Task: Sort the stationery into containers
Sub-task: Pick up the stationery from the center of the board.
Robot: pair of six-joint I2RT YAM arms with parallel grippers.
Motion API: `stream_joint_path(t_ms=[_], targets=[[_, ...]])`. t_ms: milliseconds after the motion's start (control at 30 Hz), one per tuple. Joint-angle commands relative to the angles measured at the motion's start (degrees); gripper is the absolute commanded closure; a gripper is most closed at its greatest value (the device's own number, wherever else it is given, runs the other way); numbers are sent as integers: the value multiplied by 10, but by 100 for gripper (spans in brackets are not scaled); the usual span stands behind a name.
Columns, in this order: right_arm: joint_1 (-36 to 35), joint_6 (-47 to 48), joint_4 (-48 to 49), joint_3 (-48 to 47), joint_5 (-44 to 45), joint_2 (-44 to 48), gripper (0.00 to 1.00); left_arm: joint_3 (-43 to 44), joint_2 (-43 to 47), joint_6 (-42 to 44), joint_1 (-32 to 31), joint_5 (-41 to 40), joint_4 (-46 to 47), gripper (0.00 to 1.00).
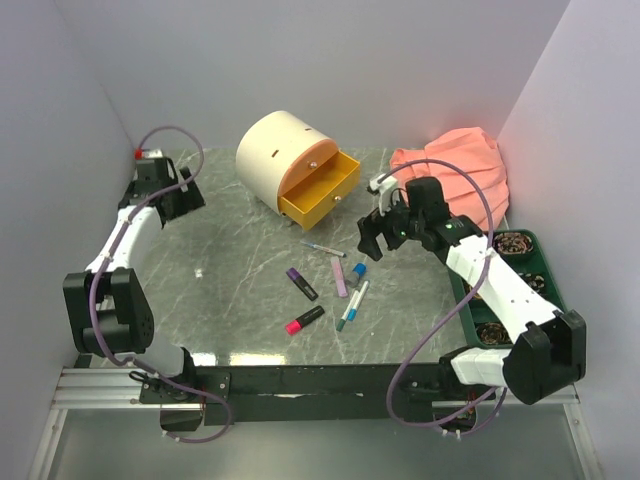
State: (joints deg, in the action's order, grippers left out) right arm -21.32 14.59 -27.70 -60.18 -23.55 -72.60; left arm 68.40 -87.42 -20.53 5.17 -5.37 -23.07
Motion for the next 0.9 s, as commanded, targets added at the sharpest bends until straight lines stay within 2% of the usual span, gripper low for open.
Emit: stream_joint_path(t_ms=[0, 33, 133, 233, 300, 333, 500, 700, 867], targets=[[-50, 116, -33, 9, -15, 20, 3, -62, 59, -15, 0, 47, -10, 1], [-63, 178, -42, 9, -36, 19, 4, -70, 65, -14, -1, 49, -11, 1], [-107, 259, -67, -9, -34, -9, 6, -84, 78, -2, -2, 60, -8, 1], [-116, 267, -76, -46, -24, -65, 8, -76, 81, 1, -3, 55, -7, 1], [-127, 191, -69, -86, 2, -109, 12, -75, 84, 26, -27, 34, 6, 0], [-132, 150, -27, -89, 23, -117, 13, -78, 88, 31, -31, 38, 12, 1], [-166, -72, 26, -100, 199, -157, 11, -67, 79, 39, -31, 4, 18, 0], [-225, -175, 68, -45, 281, -149, 20, -71, 83, 57, -33, -41, 34, 0], [-225, -186, 70, -20, 300, -146, 22, -77, 88, 66, -41, -71, 44, 1]])
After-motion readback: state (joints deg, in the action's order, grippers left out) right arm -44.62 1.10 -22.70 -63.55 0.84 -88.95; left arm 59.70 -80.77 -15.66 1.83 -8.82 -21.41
